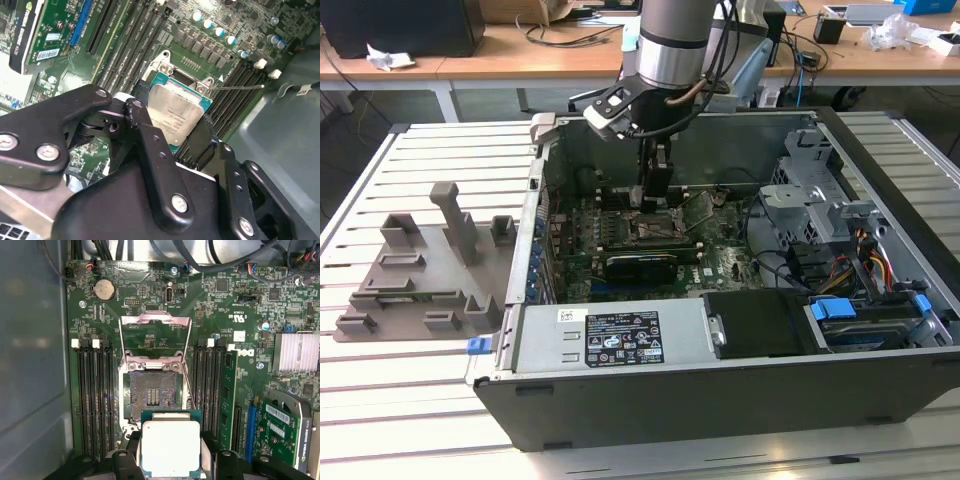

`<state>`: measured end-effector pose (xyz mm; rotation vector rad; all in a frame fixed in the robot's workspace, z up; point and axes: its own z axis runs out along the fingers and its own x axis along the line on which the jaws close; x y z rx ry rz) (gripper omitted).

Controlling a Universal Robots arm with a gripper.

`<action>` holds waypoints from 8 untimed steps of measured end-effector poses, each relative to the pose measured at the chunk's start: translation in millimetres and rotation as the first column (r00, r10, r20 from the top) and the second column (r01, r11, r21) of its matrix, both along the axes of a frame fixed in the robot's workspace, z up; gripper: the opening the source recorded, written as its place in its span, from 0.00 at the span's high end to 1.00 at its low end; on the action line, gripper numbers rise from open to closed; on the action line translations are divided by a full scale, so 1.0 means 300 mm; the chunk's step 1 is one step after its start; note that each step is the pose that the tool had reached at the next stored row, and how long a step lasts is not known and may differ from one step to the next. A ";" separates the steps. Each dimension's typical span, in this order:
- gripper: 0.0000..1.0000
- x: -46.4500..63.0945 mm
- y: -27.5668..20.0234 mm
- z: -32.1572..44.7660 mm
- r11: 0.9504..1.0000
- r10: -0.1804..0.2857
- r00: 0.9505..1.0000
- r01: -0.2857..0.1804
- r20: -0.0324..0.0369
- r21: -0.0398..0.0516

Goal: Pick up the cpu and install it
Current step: 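Place the cpu into insertion slot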

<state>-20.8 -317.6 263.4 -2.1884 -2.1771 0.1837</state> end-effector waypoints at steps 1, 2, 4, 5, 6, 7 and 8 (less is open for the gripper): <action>0.45 0.000 0.000 0.000 1.000 0.000 1.000 0.000 0.000 0.000; 0.45 0.000 0.000 0.000 1.000 0.000 1.000 0.000 0.000 0.000; 0.45 0.000 0.000 0.000 1.000 0.000 1.000 0.000 0.000 0.000; 0.45 0.000 0.000 0.000 1.000 0.000 1.000 0.000 0.013 0.000; 0.45 0.000 0.000 0.000 1.000 0.000 1.000 0.000 0.024 0.000; 0.45 0.000 0.000 0.000 1.000 0.000 0.999 0.000 0.037 0.000; 0.45 0.000 0.000 0.000 1.000 0.000 0.999 0.000 0.052 0.000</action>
